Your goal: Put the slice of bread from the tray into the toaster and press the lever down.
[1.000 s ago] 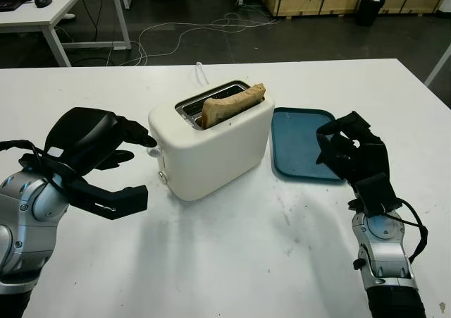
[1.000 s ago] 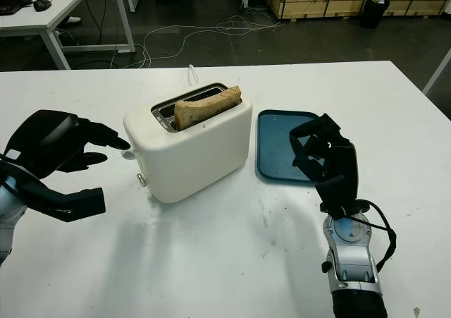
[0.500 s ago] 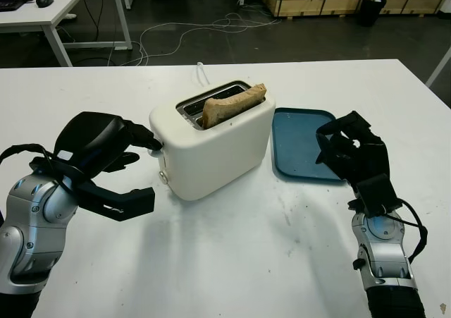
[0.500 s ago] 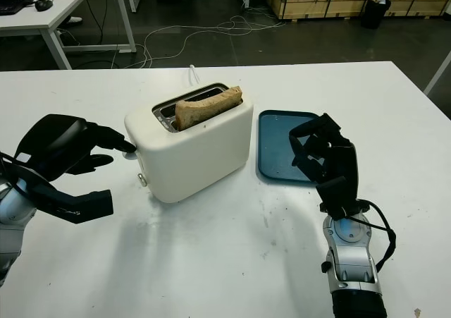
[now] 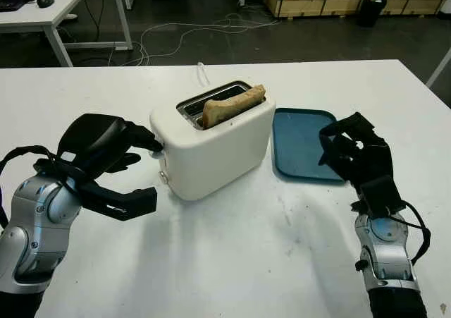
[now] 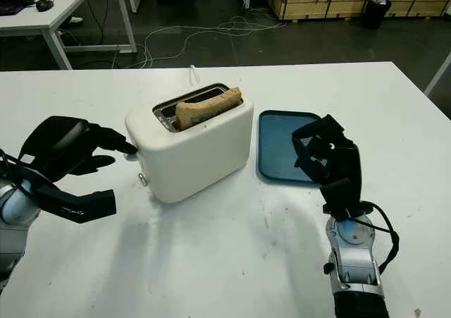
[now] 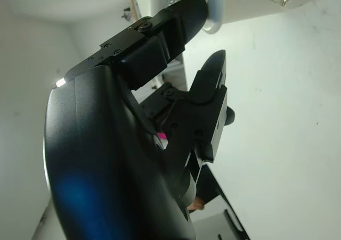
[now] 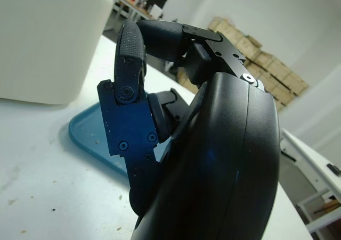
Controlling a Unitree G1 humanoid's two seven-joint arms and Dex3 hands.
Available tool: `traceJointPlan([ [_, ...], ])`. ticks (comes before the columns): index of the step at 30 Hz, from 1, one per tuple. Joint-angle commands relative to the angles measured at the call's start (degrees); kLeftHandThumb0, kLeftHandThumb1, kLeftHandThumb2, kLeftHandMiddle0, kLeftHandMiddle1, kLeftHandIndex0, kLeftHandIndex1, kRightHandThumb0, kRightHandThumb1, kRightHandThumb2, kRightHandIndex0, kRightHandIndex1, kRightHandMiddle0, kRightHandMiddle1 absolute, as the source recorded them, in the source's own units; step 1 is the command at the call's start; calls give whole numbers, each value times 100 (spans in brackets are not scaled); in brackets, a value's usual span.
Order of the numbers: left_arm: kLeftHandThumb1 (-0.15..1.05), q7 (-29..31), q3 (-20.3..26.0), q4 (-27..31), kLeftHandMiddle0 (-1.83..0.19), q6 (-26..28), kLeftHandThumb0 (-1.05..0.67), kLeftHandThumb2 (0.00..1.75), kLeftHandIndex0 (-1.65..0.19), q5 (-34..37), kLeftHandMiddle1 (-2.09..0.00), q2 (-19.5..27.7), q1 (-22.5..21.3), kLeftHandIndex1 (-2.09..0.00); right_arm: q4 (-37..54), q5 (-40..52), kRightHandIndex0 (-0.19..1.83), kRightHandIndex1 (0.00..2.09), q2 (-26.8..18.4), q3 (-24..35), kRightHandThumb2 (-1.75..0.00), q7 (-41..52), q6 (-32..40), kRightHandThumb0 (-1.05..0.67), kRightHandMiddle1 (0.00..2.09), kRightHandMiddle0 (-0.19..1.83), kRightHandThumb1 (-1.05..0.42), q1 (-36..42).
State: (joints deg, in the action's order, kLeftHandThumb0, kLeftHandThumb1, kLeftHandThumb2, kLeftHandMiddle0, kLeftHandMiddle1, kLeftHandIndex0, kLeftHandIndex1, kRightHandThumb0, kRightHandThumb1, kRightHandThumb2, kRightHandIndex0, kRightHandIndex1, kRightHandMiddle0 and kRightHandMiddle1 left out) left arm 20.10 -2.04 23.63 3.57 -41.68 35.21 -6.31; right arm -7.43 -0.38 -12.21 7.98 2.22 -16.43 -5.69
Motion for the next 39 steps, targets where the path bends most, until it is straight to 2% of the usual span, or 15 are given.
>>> traceJointPlan([
  [1, 87, -44, -94, -18, -115, -40, 6, 1, -118, -63, -145, -46, 2, -3, 82, 60, 86, 175, 34, 6, -35, 38, -29, -38, 175, 56, -92, 55],
  [4, 87, -33, -89, -25, -113, -9, 6, 1, -128, -63, -149, -54, 5, -7, 76, 50, 86, 175, 30, 2, -36, 47, -46, -37, 175, 56, -92, 58],
  [8, 89, -82, -160, -168, -107, 74, 5, 1, -134, -30, -162, -194, 21, -6, 25, 47, 87, 175, 24, 18, -35, 49, -88, -37, 175, 57, -92, 54],
  [13, 92, -66, -388, -503, -103, 246, 6, 3, -135, 6, -158, -394, -9, -5, 130, 118, 86, 175, 22, 34, -35, 91, 21, -38, 175, 56, -92, 83],
  [18, 92, -188, -706, -1122, -99, 274, 6, 9, -131, 110, -161, -720, -271, -2, 152, 73, 86, 175, -18, 55, -36, 108, 8, -37, 175, 56, -92, 68],
  [19, 92, -208, -808, -1285, -100, 276, 6, 10, -125, 107, -154, -805, -339, -1, 158, 72, 86, 175, -14, 56, -36, 107, 25, -37, 175, 56, -92, 66],
  [23, 92, -488, -1138, -2097, -108, 245, 6, 20, -110, 192, -98, -1245, -512, 0, 150, 79, 86, 175, -12, 63, -35, 110, 6, -37, 175, 56, -92, 58],
  [28, 92, -1035, -1440, -2921, -99, 185, 11, 25, -109, 195, -68, -1689, -551, -1, 54, 133, 82, 175, -46, 219, -35, 46, -152, -40, 175, 54, -92, -72],
  [29, 92, -1106, -1493, -2974, -106, 187, 10, 23, -110, 177, -70, -1723, -524, -1, 20, 125, 82, 175, -63, 248, -35, 47, -208, -39, 175, 54, -92, -99],
  [36, 92, -1253, -1637, -2809, -98, 388, 8, 29, -110, 202, -68, -1755, -303, -1, -42, 77, 85, 175, -104, 311, -33, 94, -289, -37, 171, 57, -92, -164],
  [39, 92, -1317, -1658, -2751, -101, 474, 9, 30, -107, 255, -84, -1814, -191, 0, -76, 66, 84, 175, -107, 296, -32, 106, -324, -38, 165, 60, -92, -170],
])
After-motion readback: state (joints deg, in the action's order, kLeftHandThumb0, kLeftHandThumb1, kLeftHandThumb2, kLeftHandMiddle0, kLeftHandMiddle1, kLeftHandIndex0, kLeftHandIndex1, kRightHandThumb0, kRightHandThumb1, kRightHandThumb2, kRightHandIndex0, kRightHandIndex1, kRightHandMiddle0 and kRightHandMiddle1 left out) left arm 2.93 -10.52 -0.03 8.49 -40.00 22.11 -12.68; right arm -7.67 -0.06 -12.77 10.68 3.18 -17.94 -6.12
